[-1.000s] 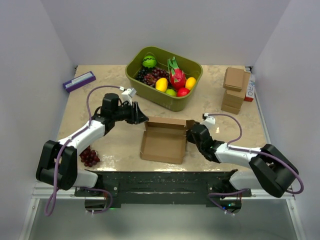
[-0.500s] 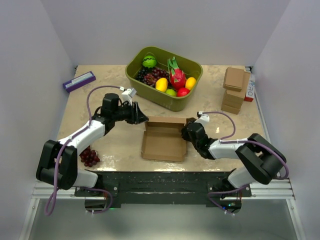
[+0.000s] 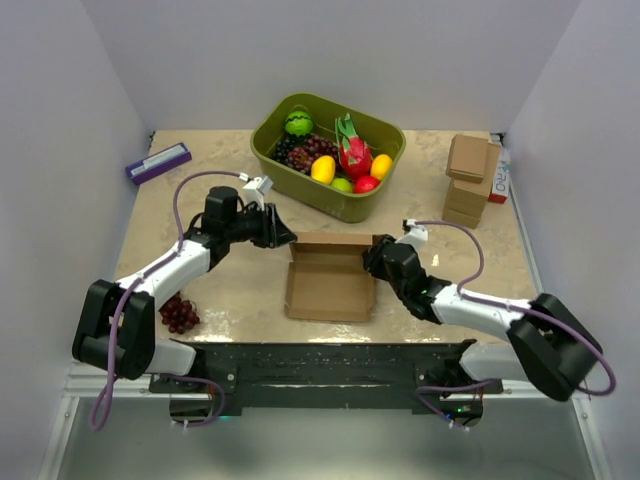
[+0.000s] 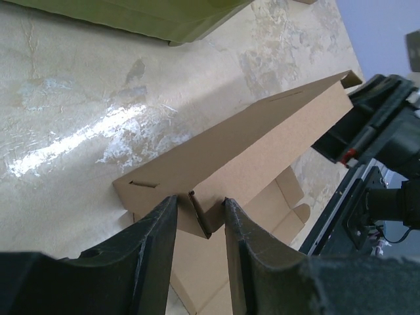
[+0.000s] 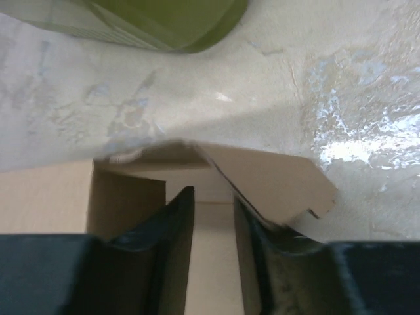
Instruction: Fold the paper box
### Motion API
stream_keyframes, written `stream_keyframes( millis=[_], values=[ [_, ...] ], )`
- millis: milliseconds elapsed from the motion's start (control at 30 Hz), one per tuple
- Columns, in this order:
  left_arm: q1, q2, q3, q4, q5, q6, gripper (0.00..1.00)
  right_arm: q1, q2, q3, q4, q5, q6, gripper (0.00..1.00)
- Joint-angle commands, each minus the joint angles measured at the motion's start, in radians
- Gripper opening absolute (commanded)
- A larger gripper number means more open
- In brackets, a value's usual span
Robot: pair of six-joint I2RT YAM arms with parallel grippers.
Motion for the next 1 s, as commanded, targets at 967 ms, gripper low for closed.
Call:
stream_keyframes(
  millis=[967],
  values=[
    [-0.007, -0.013, -0.008, -0.002, -0.023, 0.011, 0.39, 0.018, 0.03, 0.052, -0.44, -0.136, 0.047, 0.0]
  ],
)
